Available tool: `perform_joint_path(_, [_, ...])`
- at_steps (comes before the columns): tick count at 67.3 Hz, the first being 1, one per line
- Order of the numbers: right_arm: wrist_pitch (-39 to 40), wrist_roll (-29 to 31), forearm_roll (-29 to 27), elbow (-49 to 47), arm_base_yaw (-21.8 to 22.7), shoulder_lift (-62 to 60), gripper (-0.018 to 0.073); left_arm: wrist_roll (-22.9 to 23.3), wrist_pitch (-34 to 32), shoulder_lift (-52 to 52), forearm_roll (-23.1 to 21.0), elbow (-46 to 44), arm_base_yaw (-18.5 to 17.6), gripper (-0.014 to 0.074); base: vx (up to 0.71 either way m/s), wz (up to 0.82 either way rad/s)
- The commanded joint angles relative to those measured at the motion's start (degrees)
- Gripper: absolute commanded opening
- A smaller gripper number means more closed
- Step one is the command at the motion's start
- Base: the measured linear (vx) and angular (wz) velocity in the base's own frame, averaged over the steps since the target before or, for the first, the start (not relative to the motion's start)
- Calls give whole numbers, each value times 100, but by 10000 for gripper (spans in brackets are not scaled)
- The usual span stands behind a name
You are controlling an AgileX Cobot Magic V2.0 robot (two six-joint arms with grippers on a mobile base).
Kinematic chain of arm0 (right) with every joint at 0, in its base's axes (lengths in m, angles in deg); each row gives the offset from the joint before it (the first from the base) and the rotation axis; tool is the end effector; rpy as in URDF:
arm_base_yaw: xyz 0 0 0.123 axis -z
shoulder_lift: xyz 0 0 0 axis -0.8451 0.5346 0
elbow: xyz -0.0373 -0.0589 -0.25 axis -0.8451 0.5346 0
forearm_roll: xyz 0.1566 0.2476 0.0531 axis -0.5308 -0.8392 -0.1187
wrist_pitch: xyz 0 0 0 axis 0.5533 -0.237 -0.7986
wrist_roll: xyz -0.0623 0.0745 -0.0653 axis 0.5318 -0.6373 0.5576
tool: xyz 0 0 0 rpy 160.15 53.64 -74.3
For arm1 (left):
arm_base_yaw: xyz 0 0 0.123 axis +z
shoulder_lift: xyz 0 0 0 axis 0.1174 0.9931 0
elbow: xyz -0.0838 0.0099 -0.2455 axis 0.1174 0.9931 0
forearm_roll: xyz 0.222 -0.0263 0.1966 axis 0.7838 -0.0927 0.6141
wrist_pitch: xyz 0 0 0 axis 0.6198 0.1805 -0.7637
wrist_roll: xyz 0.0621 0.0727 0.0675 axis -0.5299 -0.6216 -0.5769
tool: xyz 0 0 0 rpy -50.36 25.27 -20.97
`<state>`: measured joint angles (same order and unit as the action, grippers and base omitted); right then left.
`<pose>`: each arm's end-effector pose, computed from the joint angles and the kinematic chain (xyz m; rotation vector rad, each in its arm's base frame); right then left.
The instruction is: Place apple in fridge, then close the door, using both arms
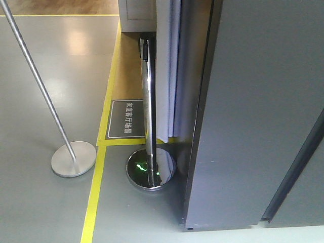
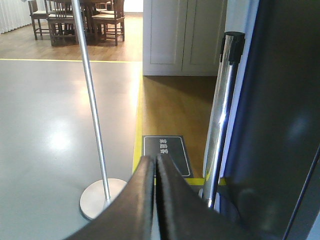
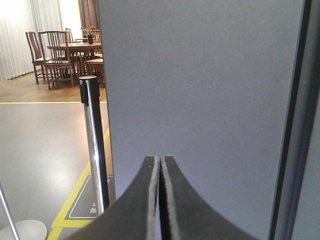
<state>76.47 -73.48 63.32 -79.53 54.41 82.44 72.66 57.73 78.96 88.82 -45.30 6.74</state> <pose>0.1551 0.0079 0.1996 0.0107 1.5512 0.0883 0.1535 0.0062 0.1811 -0.1484 1.7137 -0.0491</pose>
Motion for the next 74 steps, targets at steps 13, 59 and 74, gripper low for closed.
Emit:
perform_joint_path(13, [466, 12, 76, 16, 10, -46, -3, -4, -396, -32, 6, -115, -24, -7, 0, 0])
perform_joint_path(59, [434, 12, 76, 17, 10, -46, -3, -4, -396, -32, 6, -115, -24, -7, 0, 0])
perform_joint_path(74, [434, 12, 76, 17, 10, -46, -3, -4, -396, -32, 6, -115, -24, -7, 0, 0])
